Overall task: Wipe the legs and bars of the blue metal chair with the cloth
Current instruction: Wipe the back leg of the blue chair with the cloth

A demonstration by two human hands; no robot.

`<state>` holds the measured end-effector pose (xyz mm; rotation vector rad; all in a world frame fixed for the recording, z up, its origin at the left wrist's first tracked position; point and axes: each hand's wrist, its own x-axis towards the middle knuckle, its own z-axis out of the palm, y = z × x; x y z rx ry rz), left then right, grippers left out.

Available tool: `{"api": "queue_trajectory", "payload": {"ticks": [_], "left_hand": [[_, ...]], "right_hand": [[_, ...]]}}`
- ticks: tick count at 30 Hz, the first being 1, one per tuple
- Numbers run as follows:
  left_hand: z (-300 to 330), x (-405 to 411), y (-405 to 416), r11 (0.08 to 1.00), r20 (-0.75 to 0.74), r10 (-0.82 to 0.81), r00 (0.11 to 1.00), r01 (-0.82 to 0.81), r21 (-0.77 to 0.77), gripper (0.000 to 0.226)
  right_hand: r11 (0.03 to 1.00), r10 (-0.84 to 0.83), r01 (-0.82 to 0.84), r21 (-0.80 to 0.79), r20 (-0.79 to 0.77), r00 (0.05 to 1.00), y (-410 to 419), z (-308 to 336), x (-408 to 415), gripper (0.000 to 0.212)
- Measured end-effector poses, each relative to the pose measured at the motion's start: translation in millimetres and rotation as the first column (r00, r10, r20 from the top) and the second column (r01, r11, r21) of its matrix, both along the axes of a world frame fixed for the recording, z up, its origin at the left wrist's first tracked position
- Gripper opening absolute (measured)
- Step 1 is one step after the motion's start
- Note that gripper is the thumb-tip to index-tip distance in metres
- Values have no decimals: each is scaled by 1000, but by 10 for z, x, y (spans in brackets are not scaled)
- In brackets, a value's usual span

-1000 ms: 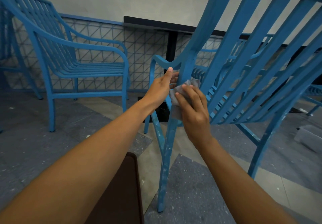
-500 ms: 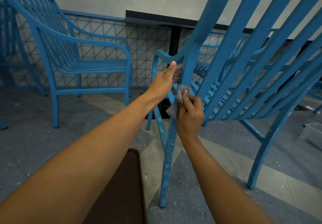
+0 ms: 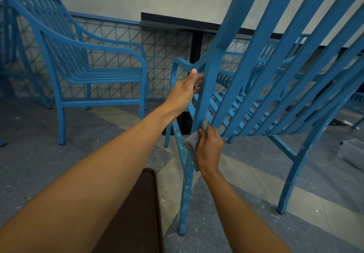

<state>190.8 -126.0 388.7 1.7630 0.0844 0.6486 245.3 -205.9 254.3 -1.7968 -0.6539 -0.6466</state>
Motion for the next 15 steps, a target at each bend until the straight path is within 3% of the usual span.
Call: {"api": "queue_trajectory", "payload": {"ticks": [3, 5, 7, 10, 15], "left_hand": [[11, -10, 1, 1000, 2, -4, 1000, 4, -13, 50], [11, -18, 8, 1000, -6, -10, 1000, 10, -17, 50], [1, -25, 10, 1000, -5, -16, 1000, 16, -16, 50], [-31, -6, 13, 1000, 20, -10, 1000, 10, -10, 49], [-35, 28, 51, 1000, 10, 6, 1000, -6, -29, 50]], "right_hand": [[995, 50, -49, -90, 2, 999, -121, -62, 17, 18], [994, 93, -91, -68, 29, 995, -218, -8, 1, 22], [996, 90, -86, -31, 163, 983, -295, 157, -54, 25], [999, 0, 26, -40, 551, 835, -287, 491, -88, 23], [990, -1, 109, -86, 783, 622, -136, 893, 78, 8]]}}
